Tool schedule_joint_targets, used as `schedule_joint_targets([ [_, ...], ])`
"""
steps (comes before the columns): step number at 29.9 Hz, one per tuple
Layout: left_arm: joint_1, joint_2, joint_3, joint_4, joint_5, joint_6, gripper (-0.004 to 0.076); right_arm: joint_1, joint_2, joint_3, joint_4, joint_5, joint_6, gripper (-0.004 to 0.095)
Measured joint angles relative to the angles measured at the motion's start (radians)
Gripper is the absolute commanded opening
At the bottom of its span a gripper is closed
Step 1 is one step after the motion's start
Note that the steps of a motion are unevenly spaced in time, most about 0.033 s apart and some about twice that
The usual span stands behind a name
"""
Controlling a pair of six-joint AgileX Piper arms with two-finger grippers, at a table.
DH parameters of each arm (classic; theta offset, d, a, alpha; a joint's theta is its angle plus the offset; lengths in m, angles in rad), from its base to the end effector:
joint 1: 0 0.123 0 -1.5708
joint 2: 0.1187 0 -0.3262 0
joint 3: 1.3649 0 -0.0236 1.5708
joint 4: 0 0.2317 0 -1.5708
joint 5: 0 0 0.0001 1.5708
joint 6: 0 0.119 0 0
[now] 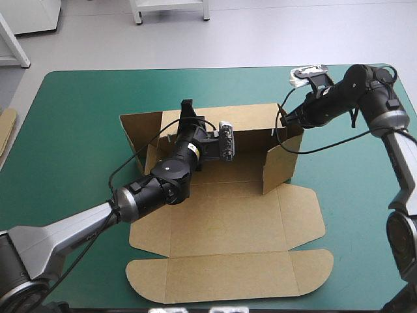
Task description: Fold the box
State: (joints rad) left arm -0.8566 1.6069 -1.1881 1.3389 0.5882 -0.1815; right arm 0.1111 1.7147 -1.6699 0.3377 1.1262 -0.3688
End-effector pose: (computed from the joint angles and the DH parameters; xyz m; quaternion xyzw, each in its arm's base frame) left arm 0.2881 -0.2342 0.3456 0.6037 0.5755 0.3022 0.4615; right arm 0.3643 0.0765 0.3723 -0.1948 0.9373 0.1328 0.2569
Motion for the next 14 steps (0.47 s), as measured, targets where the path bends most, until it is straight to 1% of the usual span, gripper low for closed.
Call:
schedule_joint_targets([
  [5,0.000,0.000,0.000,0.000,0.001,0.000,-0.0008,0.000,-0.083,0.168,0.046,-0.056,-0.070,0.0038],
  [9,0.000,0.000,0.000,0.000,0.001,0.000,-0.0008,0.000,-0.150,0.259,0.105,-0.104,-0.181,0.0105],
  [11,0.000,0.000,0.000,0.000,0.001,0.000,-0.0008,0.000,-0.168,0.287,0.130,-0.112,-0.235,0.0170],
  [13,0.000,0.000,0.000,0.000,0.001,0.000,-0.0008,0.000,-0.171,0.301,0.143,-0.108,-0.282,0.0282],
  [14,0.000,0.000,0.000,0.000,0.001,0.000,-0.0008,0.000,-0.171,0.303,0.148,-0.106,-0.300,0.0357],
])
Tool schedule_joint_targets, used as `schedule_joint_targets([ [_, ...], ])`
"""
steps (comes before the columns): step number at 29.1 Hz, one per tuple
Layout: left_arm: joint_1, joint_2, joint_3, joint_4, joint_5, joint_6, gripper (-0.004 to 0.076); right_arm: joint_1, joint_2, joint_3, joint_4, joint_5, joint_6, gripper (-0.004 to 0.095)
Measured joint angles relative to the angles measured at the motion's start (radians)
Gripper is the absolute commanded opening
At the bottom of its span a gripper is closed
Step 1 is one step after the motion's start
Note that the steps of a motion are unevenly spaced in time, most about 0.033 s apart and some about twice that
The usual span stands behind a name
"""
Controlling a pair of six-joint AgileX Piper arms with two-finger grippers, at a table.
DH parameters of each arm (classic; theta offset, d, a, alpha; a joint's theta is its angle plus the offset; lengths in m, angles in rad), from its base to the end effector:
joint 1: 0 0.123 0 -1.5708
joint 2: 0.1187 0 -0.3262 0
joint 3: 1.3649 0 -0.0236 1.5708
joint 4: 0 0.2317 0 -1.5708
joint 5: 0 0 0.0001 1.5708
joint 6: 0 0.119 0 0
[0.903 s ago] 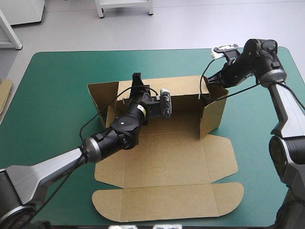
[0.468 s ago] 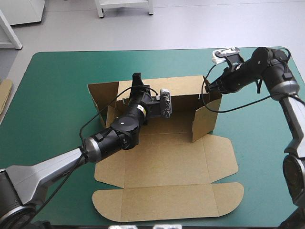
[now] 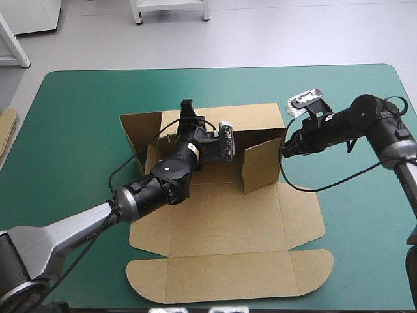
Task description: Fold the box
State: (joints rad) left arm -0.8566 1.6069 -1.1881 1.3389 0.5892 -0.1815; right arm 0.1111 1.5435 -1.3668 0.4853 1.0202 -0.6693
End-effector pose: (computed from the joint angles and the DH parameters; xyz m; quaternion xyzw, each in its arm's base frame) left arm 0.2882 -0.2340 0.3456 0.6035 0.5757 0.3026 0.4612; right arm 0.3094 0.0821 0.3557 -0.2895 0.9027 0.1581 0.2761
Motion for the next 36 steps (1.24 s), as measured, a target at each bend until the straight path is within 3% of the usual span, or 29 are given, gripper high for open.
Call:
schedule_joint_targets([
  [3,0.000,0.000,0.000,0.000,0.001,0.000,-0.0008,0.000,-0.001,0.005,0.010,0.008,-0.063,0.0554],
  [6,0.000,0.000,0.000,0.000,0.001,0.000,-0.0008,0.000,-0.003,0.007,0.022,0.008,-0.113,0.0630],
  [16,0.000,0.000,0.000,0.000,0.000,0.000,-0.0008,0.000,0.003,0.007,0.089,-0.002,-0.185,0.0623],
  [20,0.000,0.000,0.000,0.000,0.000,0.000,-0.0008,0.017,0.019,0.008,0.105,-0.021,-0.165,0.0563],
  [25,0.000,0.001,0.000,0.000,0.019,0.000,-0.0008,0.029,0.019,0.008,0.136,-0.059,-0.122,0.0556],
  [36,0.005,0.001,0.000,-0.001,0.066,0.000,-0.0008,0.176,0.019,0.009,-0.005,-0.241,0.055,0.0485],
])
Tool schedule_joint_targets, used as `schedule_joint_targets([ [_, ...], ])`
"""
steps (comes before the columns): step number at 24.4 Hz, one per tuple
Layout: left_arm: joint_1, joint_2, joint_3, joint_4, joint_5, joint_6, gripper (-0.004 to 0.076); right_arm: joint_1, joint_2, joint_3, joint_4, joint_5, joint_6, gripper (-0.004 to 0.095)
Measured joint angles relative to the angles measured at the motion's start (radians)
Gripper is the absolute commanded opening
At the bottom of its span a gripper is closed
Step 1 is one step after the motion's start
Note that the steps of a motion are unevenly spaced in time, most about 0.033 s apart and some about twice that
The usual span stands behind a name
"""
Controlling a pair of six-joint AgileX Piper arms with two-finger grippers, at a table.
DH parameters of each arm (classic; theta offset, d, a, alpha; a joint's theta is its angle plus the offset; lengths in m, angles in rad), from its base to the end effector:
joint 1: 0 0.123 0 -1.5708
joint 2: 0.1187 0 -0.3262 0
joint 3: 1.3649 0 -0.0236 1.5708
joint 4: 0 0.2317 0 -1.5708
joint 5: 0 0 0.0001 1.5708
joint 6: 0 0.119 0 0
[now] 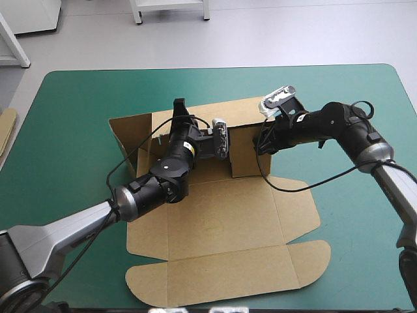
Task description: Fold the box
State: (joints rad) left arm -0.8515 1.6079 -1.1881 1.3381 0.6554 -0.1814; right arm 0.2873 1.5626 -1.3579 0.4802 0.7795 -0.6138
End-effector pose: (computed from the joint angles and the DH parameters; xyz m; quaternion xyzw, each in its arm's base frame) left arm 0.2910 -0.2250 0.3453 0.5893 0.5904 0.3264 0.4445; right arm 0.3191 0.1346 0.3598 -0.3052 0.8707 0.1586 0.3515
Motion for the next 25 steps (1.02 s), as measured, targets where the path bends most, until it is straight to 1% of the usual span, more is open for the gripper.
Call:
schedule_joint_targets([
  [4,0.001,0.000,0.000,-0.002,0.006,-0.003,-0.0008,0.004,0.002,0.000,-0.004,-0.016,0.006,0.0440],
  [6,0.001,0.000,0.000,-0.002,0.010,-0.004,-0.0008,0.004,0.005,0.001,-0.006,-0.023,0.004,0.0374],
  [7,0.001,0.000,0.000,-0.002,0.010,-0.006,-0.0008,0.004,0.007,0.001,-0.007,-0.027,0.004,0.0306],
  [8,0.001,0.000,0.000,-0.002,0.014,-0.006,-0.0008,0.004,0.009,0.001,-0.011,-0.032,0.003,0.0262],
  [11,0.001,0.000,0.001,0.001,0.026,-0.011,-0.0008,0.004,0.014,0.001,-0.014,-0.045,0.000,0.0033],
  [12,0.001,0.000,0.003,0.008,0.034,-0.022,-0.0008,0.004,0.014,0.001,-0.014,-0.045,-0.002,-0.0018],
  [21,0.002,0.000,0.009,0.020,0.056,-0.048,-0.0003,0.003,0.017,0.001,0.005,-0.057,-0.005,-0.0018],
  [23,0.002,-0.004,0.009,0.013,0.059,-0.047,0.0029,0.003,0.017,0.001,0.007,-0.057,-0.005,-0.0017],
  [25,0.002,-0.022,0.009,-0.023,0.055,-0.047,0.0095,0.003,0.017,0.001,0.013,-0.054,-0.008,-0.0017],
])
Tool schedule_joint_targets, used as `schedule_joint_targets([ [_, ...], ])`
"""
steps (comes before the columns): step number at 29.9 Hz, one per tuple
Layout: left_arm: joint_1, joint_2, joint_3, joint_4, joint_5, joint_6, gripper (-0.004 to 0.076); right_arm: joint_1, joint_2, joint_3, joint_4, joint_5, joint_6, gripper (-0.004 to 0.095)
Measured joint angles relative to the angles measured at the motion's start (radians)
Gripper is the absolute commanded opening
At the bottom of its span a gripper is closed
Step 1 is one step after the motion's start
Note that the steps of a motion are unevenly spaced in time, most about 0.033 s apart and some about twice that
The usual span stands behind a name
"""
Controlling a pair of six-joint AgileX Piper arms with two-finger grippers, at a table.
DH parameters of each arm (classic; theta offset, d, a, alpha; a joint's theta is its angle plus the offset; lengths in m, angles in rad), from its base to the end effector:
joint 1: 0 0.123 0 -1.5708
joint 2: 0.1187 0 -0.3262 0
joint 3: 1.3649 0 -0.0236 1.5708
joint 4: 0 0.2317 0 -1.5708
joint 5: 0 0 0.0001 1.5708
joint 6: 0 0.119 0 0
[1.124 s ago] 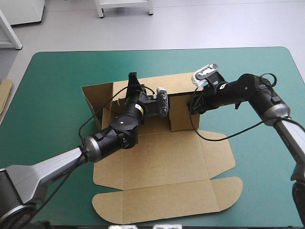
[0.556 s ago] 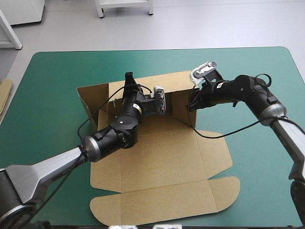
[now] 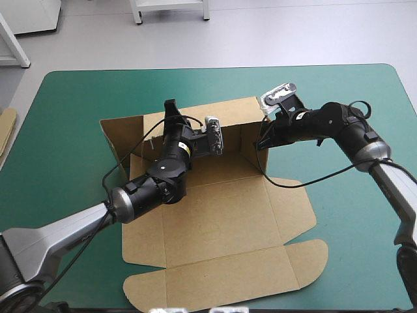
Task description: Fold the box
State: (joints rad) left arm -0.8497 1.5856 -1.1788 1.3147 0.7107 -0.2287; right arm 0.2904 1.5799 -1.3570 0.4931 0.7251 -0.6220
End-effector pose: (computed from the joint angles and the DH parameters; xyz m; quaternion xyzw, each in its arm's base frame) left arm 0.2877 -0.2134 0.3489 0.5567 0.6226 0.3272 0.4421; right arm 0.3276 0.1369 0.3576 -0.2973 0.8670 0.1567 0.3680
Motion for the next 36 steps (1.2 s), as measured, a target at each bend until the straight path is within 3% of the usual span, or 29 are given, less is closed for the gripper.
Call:
schedule_joint_targets([
  [5,-0.001,-0.075,0.001,-0.236,-0.034,0.054,0.0324,0.001,0.000,0.000,0.017,0.013,-0.003,-0.0017],
  [8,-0.013,-0.115,0.001,-0.388,-0.050,0.121,0.0390,0.005,0.000,0.000,0.026,0.019,-0.003,-0.0017],
  [19,-0.137,-0.157,-0.038,-0.566,-0.051,0.170,0.0390,0.011,0.000,0.000,0.009,0.030,0.036,-0.0017],
  [25,-0.137,-0.165,-0.179,-0.554,0.037,0.170,0.0390,0.011,0.000,-0.001,-0.025,0.025,0.085,-0.0017],
  [29,0.000,-0.169,-0.284,-0.599,0.085,0.172,0.0386,0.012,0.000,-0.003,-0.054,0.020,0.134,-0.0017],
  [36,0.447,-0.170,-0.387,-0.800,0.081,0.174,0.0385,0.012,-0.001,-0.003,-0.067,0.020,0.151,-0.0017],
])
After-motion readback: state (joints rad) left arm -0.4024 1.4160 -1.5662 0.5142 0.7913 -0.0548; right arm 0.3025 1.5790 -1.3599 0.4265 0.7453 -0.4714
